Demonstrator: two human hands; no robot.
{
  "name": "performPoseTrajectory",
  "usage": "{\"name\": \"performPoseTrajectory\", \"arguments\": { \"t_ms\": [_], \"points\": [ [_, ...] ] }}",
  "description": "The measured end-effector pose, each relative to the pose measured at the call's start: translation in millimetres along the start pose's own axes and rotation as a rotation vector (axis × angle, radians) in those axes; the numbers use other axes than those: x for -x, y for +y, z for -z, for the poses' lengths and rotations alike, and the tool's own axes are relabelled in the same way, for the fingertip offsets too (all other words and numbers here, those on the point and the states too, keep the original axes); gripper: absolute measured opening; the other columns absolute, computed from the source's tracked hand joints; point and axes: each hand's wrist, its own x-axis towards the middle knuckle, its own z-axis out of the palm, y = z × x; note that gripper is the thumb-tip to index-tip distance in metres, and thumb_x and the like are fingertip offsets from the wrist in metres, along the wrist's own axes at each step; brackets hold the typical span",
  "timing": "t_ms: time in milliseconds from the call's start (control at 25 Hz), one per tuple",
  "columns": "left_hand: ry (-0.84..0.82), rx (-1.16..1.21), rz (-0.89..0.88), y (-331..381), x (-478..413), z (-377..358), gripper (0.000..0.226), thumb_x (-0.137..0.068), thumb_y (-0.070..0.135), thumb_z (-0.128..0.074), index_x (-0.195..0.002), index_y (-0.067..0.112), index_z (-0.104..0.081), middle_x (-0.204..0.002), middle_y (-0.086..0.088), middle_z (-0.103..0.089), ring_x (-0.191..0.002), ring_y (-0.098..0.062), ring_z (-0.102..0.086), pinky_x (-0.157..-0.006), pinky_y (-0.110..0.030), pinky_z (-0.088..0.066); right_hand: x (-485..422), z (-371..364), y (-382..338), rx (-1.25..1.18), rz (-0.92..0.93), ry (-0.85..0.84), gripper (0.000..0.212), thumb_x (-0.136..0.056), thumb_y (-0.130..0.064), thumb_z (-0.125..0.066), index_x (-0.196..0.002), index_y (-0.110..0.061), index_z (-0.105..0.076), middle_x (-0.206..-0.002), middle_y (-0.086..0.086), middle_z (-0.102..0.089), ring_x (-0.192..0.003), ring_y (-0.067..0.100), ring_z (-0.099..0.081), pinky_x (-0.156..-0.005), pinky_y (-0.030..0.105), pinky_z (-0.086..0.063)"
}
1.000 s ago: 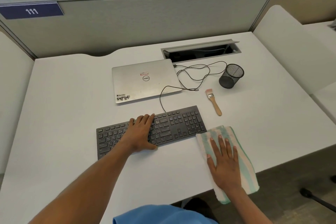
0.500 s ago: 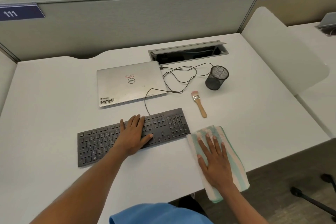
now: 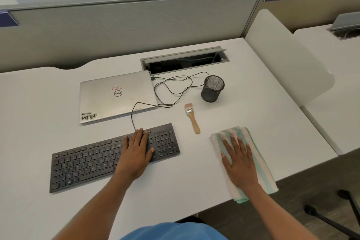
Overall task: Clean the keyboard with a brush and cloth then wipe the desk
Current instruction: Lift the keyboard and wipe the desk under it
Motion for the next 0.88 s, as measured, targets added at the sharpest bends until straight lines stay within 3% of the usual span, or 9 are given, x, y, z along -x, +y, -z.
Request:
{"name": "performPoseTrajectory", "arguments": {
  "t_ms": [320, 520, 600, 720, 880],
  "points": [
    [0.050, -0.011, 0.060, 19.5, -11.1, -9.7, 0.079, -0.104, 0.060, -0.011, -0.167, 0.013, -0.023, -0.176, -0.008, -0.014, -0.164, -0.024, -0.006, -0.132, -0.052, -0.001, -32.6, 4.9, 31.2, -0.024, 0.026, 0.028, 0.066, -0.102, -0.048, -0.031, -0.160, -0.038, -0.001, -0.169, -0.007, 0.005, -0.156, 0.019, 0.005, -0.125, 0.052, -0.012],
    [0.108, -0.022, 0.070, 39.4, -23.7, -12.8, 0.072, -0.106, 0.053, -0.020, -0.162, 0.010, -0.034, -0.169, -0.013, -0.032, -0.159, -0.030, -0.024, -0.131, -0.056, -0.013, -37.6, 0.9, 32.2, -0.110, 0.034, 0.048, 0.064, -0.100, -0.051, -0.031, -0.159, -0.039, -0.009, -0.169, -0.006, -0.001, -0.156, 0.019, 0.001, -0.126, 0.050, -0.006],
    [0.120, -0.029, 0.077, 46.4, -27.5, -14.5, 0.070, -0.107, 0.050, -0.021, -0.160, 0.009, -0.037, -0.167, -0.014, -0.037, -0.157, -0.032, -0.029, -0.130, -0.058, -0.017, -45.1, -0.3, 24.6, -0.220, -0.001, 0.104, 0.060, -0.099, -0.053, -0.032, -0.157, -0.036, -0.025, -0.166, -0.003, -0.018, -0.155, 0.020, -0.011, -0.126, 0.046, -0.007],
    [0.128, -0.045, 0.071, 54.1, -34.1, -16.6, 0.067, -0.107, 0.047, -0.023, -0.158, 0.007, -0.040, -0.164, -0.016, -0.040, -0.155, -0.033, -0.034, -0.129, -0.059, -0.019, -65.3, 4.5, 0.6, -0.345, 0.015, 0.274, 0.048, -0.100, -0.046, -0.041, -0.140, -0.022, -0.051, -0.146, 0.001, -0.048, -0.140, 0.023, -0.041, -0.120, 0.044, -0.027],
    [0.122, -0.079, 0.080, 59.3, -41.9, -17.0, 0.068, -0.108, 0.049, -0.021, -0.160, 0.009, -0.038, -0.166, -0.014, -0.038, -0.155, -0.031, -0.033, -0.130, -0.057, -0.018, -96.0, 16.5, -44.1, -0.388, 0.103, 0.379, 0.030, -0.096, -0.034, -0.059, -0.122, -0.019, -0.062, -0.118, -0.002, -0.062, -0.113, 0.021, -0.057, -0.101, 0.037, -0.042]
  ]
}}
